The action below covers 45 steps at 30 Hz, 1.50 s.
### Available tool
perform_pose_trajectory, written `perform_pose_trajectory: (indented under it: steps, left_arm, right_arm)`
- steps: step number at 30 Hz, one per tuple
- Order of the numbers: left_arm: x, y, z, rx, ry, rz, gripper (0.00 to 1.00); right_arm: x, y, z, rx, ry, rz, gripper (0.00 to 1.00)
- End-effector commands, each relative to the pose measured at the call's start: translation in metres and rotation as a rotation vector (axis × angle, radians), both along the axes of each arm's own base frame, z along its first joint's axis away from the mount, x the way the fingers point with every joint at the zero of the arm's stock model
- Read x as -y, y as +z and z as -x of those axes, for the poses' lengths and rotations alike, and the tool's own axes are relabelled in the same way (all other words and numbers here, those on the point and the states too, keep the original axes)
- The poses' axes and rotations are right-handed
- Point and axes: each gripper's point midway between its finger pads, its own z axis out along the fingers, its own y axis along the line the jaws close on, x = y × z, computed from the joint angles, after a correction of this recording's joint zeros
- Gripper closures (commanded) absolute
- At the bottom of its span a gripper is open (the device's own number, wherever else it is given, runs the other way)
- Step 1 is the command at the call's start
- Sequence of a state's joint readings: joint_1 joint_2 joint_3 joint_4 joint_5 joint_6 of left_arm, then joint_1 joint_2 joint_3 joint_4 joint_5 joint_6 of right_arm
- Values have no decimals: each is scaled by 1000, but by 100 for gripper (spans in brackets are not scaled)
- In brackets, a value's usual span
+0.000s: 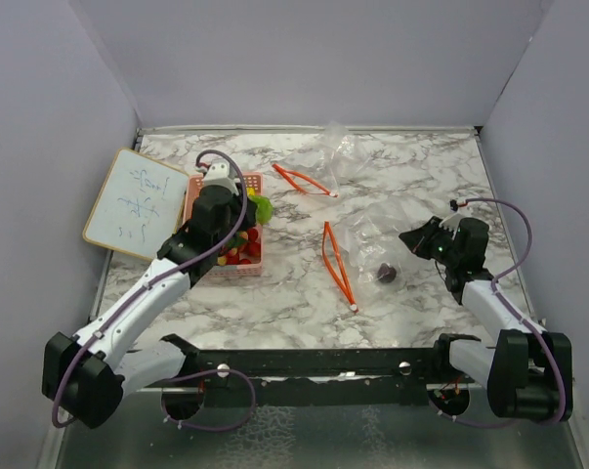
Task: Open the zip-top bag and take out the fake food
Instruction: Place the fake fruit in the bin.
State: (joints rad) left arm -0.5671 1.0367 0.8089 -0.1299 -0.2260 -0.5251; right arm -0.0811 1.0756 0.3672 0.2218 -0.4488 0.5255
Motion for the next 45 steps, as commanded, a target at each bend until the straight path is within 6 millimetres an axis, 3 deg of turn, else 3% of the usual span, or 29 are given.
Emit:
perform_pose_trajectory:
  steps: [1, 5, 7, 9, 12, 16, 20, 24, 30, 39, 45]
  left_arm:
    - [-30, 31, -47, 62, 77, -30, 77]
    - [-57, 35, -81, 63, 138, 1, 76]
    - [-64, 31, -92, 47, 159, -2, 69]
    - [-66, 27, -97, 31, 177, 3, 37]
    - [-57, 23, -94, 39, 143, 48, 26]
    - [-36, 13, -75, 39, 68, 106, 30]
    - [6, -5, -47, 16, -39, 87, 30]
    - [54, -34, -12, -34, -148, 95, 31]
    - [107, -81, 28, -111, -277, 132, 36]
    - [168, -119, 66, -176, -393, 231, 52]
    - [203, -133, 65, -200, -456, 248, 52]
  right_arm:
    - [2, -6, 1, -9, 5, 10, 98]
    - [1, -6, 1, -8, 8, 12, 98]
    - [1, -6, 1, -9, 9, 14, 98]
    - [1, -6, 1, -7, 11, 14, 98]
    - [1, -6, 1, -9, 14, 14, 98]
    - [1, -6, 0, -9, 18, 13, 98]
    - [-1, -6, -1, -11, 26, 6, 98]
    - [-1, -8, -1, -19, 22, 0, 98]
    - [-4, -6, 1, -14, 36, -14, 98]
    - [-3, 2, 3, -8, 23, -14, 98]
    - [-6, 14, 7, 9, 41, -16, 98]
